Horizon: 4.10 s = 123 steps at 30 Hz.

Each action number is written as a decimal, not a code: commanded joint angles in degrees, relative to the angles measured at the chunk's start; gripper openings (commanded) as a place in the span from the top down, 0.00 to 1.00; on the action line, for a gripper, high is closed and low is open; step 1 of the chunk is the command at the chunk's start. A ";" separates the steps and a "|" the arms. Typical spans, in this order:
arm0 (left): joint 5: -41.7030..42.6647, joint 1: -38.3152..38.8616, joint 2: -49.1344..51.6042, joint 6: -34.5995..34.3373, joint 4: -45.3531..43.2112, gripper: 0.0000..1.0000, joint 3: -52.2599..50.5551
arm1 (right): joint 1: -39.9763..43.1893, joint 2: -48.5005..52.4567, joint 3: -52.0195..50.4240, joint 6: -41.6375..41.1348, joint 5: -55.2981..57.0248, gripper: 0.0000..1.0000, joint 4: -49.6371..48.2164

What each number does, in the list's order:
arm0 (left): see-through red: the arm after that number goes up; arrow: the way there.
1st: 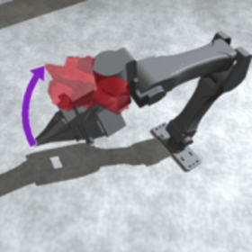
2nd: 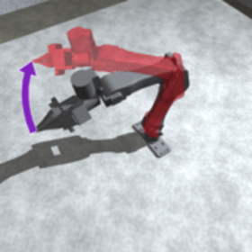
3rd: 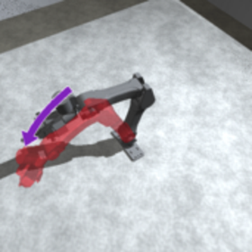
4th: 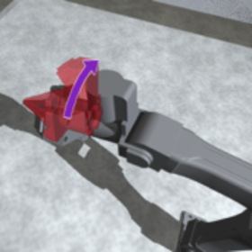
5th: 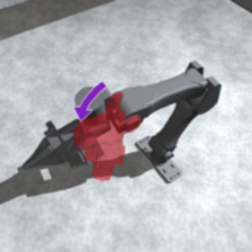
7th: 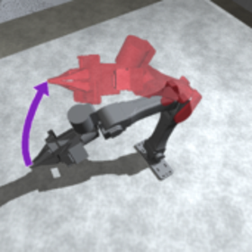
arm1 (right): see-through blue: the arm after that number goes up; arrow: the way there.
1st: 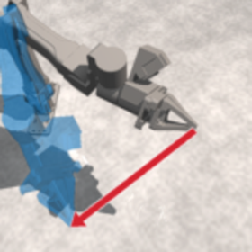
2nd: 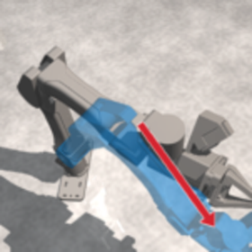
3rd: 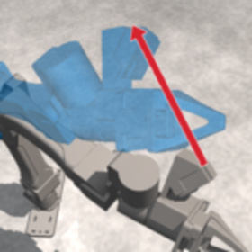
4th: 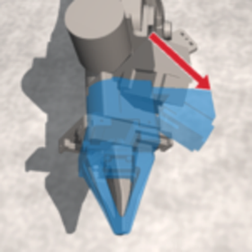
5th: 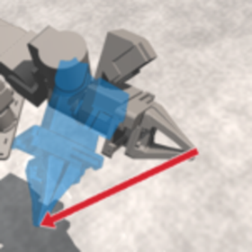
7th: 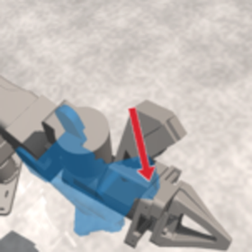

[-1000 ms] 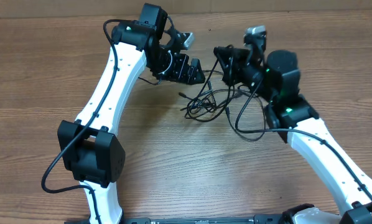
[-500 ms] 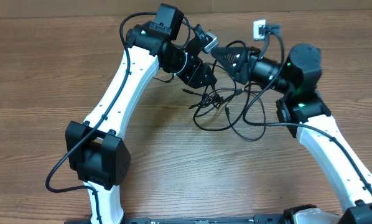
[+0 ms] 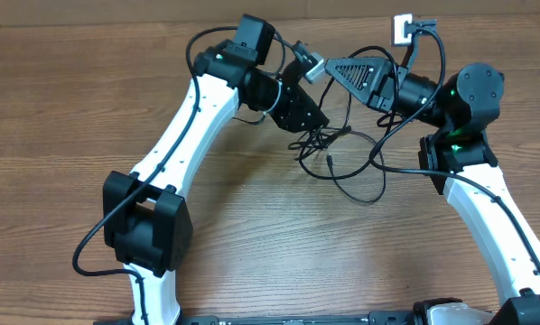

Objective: Untangle cables

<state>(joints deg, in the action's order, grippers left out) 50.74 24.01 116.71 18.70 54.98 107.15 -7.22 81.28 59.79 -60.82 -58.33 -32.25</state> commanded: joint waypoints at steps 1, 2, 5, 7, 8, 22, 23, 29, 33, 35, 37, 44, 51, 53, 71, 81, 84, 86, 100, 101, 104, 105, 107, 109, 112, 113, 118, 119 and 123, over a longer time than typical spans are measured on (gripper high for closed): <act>2.60 1.25 0.20 0.57 -1.44 0.86 -0.31 | -0.11 -0.59 1.79 -2.36 -0.90 0.96 -0.70; 1.84 1.25 0.20 0.35 -1.40 0.95 -0.31 | 0.04 -0.59 1.79 -1.88 -0.90 0.96 -0.70; -3.10 0.74 0.20 -5.11 -1.51 0.96 -0.28 | 0.59 -0.59 1.79 4.44 -0.85 0.96 0.00; -6.82 -0.61 0.17 -11.58 -1.88 0.96 -0.28 | 0.61 -0.59 1.79 9.64 0.24 0.96 3.91; -8.92 -1.73 0.17 -15.47 -1.79 0.95 -0.28 | 0.61 -0.59 1.79 11.89 1.05 0.96 6.40; -13.90 -12.63 0.17 -50.31 8.61 0.96 -0.28 | 0.50 -0.48 1.73 29.59 46.01 0.11 56.68; -13.90 -12.63 0.17 -51.15 9.22 0.96 -0.28 | 0.48 -0.48 1.73 29.59 45.00 0.04 57.66; -15.63 -12.63 0.17 -60.67 13.62 0.95 -0.28 | -0.22 -0.48 1.66 29.62 29.97 0.00 60.89; -17.05 -12.61 0.17 -73.88 16.94 0.95 -0.28 | -5.57 -0.35 1.66 29.31 28.41 0.00 60.61; -17.07 -12.61 0.17 -77.79 18.18 0.96 -0.28 | -9.03 -0.07 1.66 29.20 29.03 0.00 60.19; -17.03 -12.63 0.17 -80.65 18.78 0.96 -0.28 | -13.03 0.50 1.66 29.20 32.89 0.00 59.69; -16.20 -12.63 0.17 -93.09 24.26 0.96 -0.28 | -22.40 4.39 1.66 29.88 41.90 0.00 54.36; -16.15 -12.63 0.17 -93.90 24.87 0.96 -0.28 | -24.33 8.31 1.66 29.83 42.71 0.18 50.10; -16.17 -12.63 0.17 -93.92 24.92 0.96 -0.28 | -24.33 8.50 1.66 29.83 43.30 0.35 50.14; -10.21 -14.49 -0.28 -73.68 24.76 0.96 -0.24 | -22.21 8.55 1.31 28.98 68.57 0.96 51.91; -27.47 -30.69 -11.47 -58.93 24.48 0.96 0.74 | 3.52 8.55 1.31 27.67 74.34 0.96 58.80; -32.02 -35.85 -14.97 -58.95 24.46 0.96 0.74 | 9.99 8.55 1.31 27.69 74.36 0.96 58.69; -34.60 -39.63 -16.61 -58.97 24.50 0.96 0.74 | 14.12 8.55 1.31 27.71 74.36 0.96 58.51; -46.25 -48.24 -17.25 -58.97 25.07 0.96 0.74 | 24.48 8.55 1.31 35.82 82.82 0.96 56.96; -47.15 -49.07 -17.25 -58.97 25.44 0.96 0.74 | 25.09 8.55 1.31 35.82 84.26 0.96 56.92; -47.56 -52.22 -17.25 -58.95 26.36 0.96 0.74 | 27.80 8.55 1.31 35.82 84.80 0.96 56.52; -47.54 -54.38 -17.25 -58.95 26.86 0.96 0.74 | 29.09 8.55 1.31 35.85 83.78 0.96 56.35; -46.53 -56.06 -17.25 -58.90 27.65 0.96 0.74 | 30.14 8.55 1.31 35.85 79.54 0.96 56.35; -45.40 -56.78 -17.25 -58.88 28.44 0.96 0.74 | 30.47 8.55 1.31 35.82 73.77 0.95 56.59; -42.29 -56.52 -17.25 -57.66 28.85 0.96 0.74 | 30.29 8.55 1.31 35.80 66.34 0.63 57.02; -40.13 -56.24 -17.25 -56.68 28.89 0.96 0.74 | 30.14 8.55 1.31 35.80 63.95 0.41 57.09; -35.60 -54.66 -17.25 -55.08 29.53 0.96 0.74 | 30.12 8.55 1.31 35.78 60.26 0.00 58.36; -35.58 -53.96 -17.25 -55.10 30.05 0.96 0.74 | 30.12 8.55 1.31 35.78 60.26 0.00 58.29; -33.92 -50.03 -17.25 -55.08 30.58 0.96 0.74 | 30.12 8.55 1.31 35.78 60.26 0.00 58.31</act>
<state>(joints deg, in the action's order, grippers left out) 14.15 -28.80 99.88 -38.28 85.54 106.96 22.85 89.58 60.90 -25.23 2.98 26.35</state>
